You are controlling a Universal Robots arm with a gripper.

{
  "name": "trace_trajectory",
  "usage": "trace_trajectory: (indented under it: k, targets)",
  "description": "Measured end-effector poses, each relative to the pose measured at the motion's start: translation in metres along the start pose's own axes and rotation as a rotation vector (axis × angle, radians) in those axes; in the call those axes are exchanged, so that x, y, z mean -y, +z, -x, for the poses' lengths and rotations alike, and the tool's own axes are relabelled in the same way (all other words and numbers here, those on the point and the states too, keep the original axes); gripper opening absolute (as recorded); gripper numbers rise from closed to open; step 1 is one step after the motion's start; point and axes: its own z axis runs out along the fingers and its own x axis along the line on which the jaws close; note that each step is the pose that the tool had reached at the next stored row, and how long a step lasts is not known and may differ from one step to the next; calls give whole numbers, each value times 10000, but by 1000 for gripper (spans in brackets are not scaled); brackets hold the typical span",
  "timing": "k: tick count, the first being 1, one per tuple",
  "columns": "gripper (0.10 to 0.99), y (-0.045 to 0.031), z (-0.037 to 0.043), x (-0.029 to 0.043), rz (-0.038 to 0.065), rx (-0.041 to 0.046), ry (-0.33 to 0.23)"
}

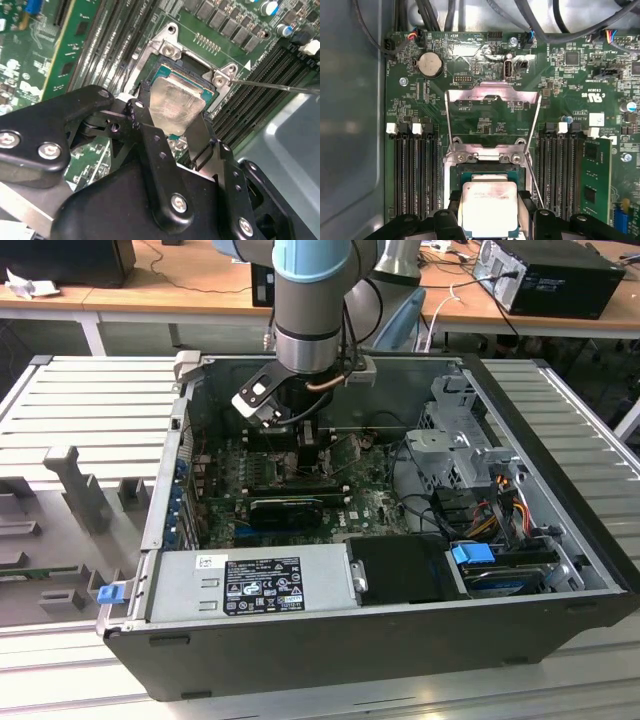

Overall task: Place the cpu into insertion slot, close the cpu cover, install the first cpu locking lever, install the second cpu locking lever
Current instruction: 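Place the cpu into insertion slot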

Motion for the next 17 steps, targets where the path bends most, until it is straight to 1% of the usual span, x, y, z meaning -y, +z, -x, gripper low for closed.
trace_trajectory:
  k: [5, 12, 13, 14, 15, 17]
  targets:
    - [529, 81, -4, -4, 0, 2, 35]
    - [541, 83, -4, -4, 0, -1, 38]
    - [604, 81, -4, -4, 0, -1, 38]
    - [604, 76, -4, -4, 0, 1, 38]
    - [604, 71, -4, -4, 0, 0, 38]
    - [604, 21, -4, -5, 0, 0, 38]
